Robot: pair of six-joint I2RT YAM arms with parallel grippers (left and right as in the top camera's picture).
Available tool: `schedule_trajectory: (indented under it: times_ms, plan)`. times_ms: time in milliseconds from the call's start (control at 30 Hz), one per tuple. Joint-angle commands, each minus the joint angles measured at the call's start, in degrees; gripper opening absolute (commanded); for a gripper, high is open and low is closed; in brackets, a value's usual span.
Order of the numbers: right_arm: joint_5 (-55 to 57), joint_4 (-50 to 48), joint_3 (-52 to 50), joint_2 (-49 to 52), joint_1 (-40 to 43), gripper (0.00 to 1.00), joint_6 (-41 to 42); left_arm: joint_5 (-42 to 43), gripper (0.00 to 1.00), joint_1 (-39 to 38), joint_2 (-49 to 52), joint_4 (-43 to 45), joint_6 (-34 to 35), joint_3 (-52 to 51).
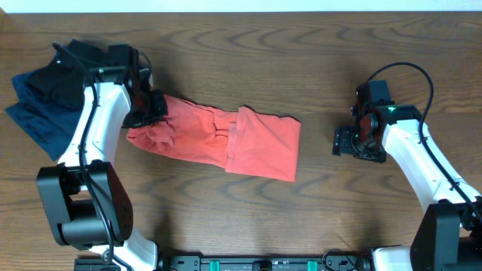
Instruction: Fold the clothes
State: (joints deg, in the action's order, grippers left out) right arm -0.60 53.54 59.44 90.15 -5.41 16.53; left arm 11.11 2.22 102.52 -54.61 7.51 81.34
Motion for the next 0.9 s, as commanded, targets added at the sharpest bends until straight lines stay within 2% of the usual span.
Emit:
schedule_trajectory:
  times_ms: [0,167,300,467,633,867]
  plan:
    - [0.6,0.0,0.7,-0.3,0.6,0.76,-0.9,5.1,0.06,-5.6,-1.6,-2.3,0.3,3.5]
    - [0.6,0.1,0.7,-0.3,0.6,0.76,-0.9,5.4,0.06,-17.5,-1.4,-2.1,2.7,3.7]
    - [0.6,0.1,0.7,-0.3,0.6,0.76,-0.9,5.3,0.06,-27.9,-0.2,1.8,3.3,3.7]
    - [0.6,0.2,0.7,-0.3,0.6,0.76,-0.9,1.2,0.06,-37.8,3.5,4.8,5.0,3.7]
    - [0.5,0.9,0.7,-0.3,0.6,0.76,-1.0,1.0,0.06,-42.6,7.2,6.4,5.3,3.7]
    - [0.2,1.6,0.7,-0.3,0.5,0.76,-1.0,1.5,0.06,-43.8,8.4,9.5,11.0,3.7]
